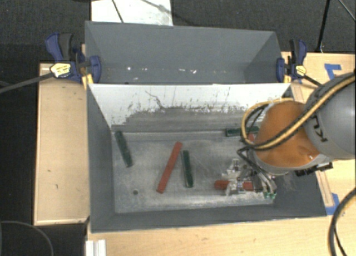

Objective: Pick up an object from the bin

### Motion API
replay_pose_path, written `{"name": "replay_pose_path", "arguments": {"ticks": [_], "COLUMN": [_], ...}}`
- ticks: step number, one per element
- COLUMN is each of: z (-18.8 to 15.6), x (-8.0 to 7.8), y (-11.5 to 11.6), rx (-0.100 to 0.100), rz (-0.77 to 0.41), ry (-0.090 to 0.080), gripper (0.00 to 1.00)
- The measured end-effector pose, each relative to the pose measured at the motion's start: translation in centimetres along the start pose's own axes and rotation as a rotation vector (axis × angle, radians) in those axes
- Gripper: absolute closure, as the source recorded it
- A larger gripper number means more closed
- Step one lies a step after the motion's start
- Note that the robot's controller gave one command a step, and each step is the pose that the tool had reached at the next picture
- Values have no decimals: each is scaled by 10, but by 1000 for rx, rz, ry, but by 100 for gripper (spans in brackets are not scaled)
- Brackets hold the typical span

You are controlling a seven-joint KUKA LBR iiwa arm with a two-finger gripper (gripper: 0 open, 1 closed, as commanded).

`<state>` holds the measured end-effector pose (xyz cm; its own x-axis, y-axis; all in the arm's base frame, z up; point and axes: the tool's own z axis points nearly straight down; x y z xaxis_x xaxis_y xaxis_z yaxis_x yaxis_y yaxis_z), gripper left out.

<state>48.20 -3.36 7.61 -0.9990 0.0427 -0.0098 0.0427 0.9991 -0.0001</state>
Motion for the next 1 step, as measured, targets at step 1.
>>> {"name": "replay_pose_path", "arguments": {"ticks": [1], "z": [-7], "x": [1], "y": [0], "rx": [0], "rz": [-1], "ry": [9], "gripper": [100]}}
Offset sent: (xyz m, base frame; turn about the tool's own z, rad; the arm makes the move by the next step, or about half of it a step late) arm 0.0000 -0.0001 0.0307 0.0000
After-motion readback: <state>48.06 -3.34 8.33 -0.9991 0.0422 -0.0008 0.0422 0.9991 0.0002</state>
